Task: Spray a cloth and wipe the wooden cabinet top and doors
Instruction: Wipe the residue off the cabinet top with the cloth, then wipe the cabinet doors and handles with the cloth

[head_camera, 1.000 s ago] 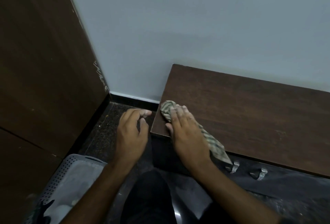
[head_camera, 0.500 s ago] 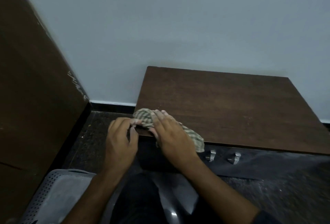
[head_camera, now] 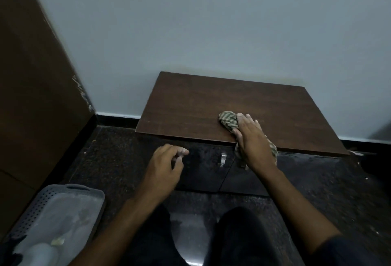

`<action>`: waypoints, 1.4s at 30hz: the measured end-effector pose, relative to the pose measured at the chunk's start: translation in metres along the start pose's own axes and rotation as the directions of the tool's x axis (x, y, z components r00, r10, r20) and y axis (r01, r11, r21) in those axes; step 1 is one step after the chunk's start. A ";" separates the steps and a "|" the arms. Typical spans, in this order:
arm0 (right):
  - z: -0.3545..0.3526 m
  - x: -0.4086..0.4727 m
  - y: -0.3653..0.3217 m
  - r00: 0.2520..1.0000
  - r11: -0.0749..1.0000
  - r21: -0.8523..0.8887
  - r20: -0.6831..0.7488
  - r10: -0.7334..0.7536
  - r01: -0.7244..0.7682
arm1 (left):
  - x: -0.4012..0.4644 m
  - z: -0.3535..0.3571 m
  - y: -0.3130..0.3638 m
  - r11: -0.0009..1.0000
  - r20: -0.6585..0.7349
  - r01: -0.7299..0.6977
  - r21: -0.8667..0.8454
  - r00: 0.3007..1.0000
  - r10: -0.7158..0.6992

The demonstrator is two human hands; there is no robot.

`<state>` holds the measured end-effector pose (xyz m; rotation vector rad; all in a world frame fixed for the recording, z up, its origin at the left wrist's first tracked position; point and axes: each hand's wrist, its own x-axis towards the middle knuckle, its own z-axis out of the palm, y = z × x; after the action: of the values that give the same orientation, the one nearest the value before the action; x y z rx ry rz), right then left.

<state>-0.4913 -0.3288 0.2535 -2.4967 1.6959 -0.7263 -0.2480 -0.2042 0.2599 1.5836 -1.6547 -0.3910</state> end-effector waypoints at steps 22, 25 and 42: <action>0.006 -0.028 0.023 0.920 0.937 0.175 -0.310 -0.240 0.303 | -0.007 0.147 0.024 0.559 0.318 0.630 -0.539 0.767 -0.558; 0.016 -0.047 0.020 0.880 0.931 0.042 -0.343 -0.328 0.363 | -0.009 0.130 0.027 0.572 0.327 0.621 -0.537 0.778 -0.537; 0.041 -0.142 -0.001 0.917 0.837 0.442 -0.364 -0.163 0.324 | -0.019 0.126 0.035 0.463 0.381 0.596 -0.656 0.792 -0.477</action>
<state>-0.5155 -0.2113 0.1664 -2.3225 1.0485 -1.4418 -0.3639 -0.2182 0.1975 1.3632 -0.7859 -1.3794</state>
